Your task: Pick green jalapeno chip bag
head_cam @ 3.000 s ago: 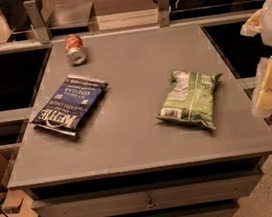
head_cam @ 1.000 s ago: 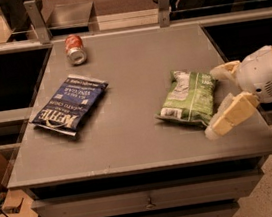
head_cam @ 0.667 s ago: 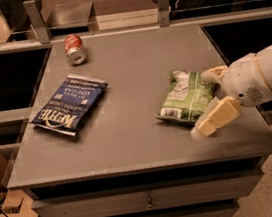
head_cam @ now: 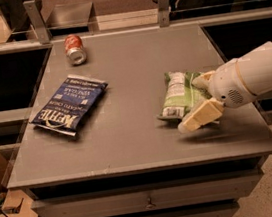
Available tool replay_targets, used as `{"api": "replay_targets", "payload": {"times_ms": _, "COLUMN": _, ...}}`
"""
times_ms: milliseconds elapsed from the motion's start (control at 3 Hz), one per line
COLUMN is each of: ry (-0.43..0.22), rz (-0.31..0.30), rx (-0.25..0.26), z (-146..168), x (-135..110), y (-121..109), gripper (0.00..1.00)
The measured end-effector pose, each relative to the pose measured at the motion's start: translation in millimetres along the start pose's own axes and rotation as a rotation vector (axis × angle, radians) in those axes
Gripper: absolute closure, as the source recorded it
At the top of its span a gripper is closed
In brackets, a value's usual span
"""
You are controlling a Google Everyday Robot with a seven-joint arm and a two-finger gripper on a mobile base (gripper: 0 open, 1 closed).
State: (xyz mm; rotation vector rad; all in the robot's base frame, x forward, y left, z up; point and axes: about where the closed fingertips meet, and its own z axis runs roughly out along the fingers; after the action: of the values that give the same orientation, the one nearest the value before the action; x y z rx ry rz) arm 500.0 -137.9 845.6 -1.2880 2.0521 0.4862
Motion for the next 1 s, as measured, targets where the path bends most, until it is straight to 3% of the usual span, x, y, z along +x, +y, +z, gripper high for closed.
{"api": "replay_targets", "payload": {"times_ms": 333, "ry": 0.034, "rz": -0.009, "rx": 0.026, "z": -2.0, "x": -3.5, "y": -5.6, "gripper": 0.41}}
{"api": "replay_targets", "payload": {"times_ms": 667, "ry": 0.025, "rz": -0.029, "rx": 0.058, "z": -17.5, "x": -17.9, "y": -12.4, "gripper": 0.65}}
{"api": "replay_targets", "payload": {"times_ms": 1000, "ry": -0.024, "rz": -0.061, "rx": 0.079, "z": -39.2, "x": -38.3, "y": -18.5, "gripper": 0.87}}
